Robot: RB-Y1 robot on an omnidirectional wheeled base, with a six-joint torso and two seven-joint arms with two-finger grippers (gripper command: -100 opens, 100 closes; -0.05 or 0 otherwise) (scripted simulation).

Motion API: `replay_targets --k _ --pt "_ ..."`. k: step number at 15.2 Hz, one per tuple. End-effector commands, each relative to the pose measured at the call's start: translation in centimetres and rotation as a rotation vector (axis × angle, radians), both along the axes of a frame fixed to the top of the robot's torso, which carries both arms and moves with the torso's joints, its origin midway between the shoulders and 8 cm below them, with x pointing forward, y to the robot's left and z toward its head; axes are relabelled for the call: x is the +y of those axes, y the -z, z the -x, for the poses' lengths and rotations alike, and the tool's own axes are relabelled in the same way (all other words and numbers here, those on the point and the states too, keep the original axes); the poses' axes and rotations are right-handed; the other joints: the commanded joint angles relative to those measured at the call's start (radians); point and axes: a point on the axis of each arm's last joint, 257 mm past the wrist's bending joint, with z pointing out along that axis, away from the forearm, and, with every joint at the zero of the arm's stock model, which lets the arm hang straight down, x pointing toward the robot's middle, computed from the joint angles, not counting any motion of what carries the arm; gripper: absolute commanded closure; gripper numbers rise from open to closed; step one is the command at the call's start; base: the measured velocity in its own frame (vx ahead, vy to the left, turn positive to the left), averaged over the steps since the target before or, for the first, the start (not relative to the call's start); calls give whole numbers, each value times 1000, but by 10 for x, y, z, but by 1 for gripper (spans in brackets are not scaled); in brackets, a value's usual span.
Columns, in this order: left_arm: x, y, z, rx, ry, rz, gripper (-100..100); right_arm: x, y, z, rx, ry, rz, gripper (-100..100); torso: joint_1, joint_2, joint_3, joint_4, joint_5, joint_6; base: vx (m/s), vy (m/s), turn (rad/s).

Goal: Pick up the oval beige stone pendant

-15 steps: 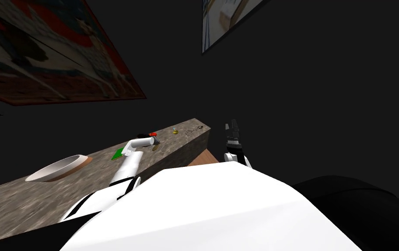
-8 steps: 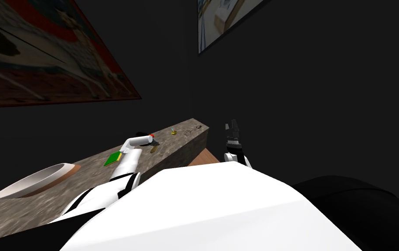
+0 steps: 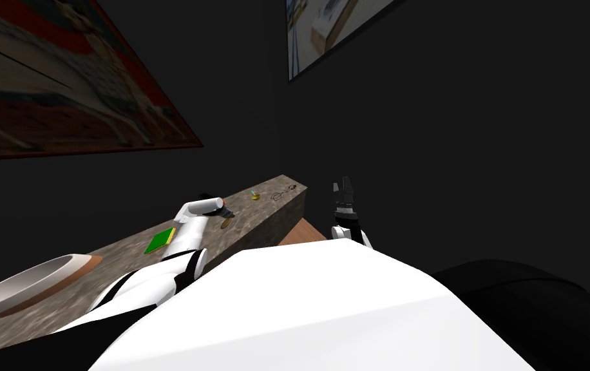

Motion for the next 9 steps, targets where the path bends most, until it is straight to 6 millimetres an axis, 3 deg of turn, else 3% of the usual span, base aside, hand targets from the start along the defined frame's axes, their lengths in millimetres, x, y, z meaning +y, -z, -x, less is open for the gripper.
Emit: replay_targets --k 1,9 --pt "-1 2 6 21 -10 13 -100 0 0 0 0 0 0 0 0 0 0 0 0 0 -8 26 3" --pt "-4 11 39 154 -146 149 -100 0 0 0 0 0 0 0 0 0 0 0 0 1 -24 49 -126"
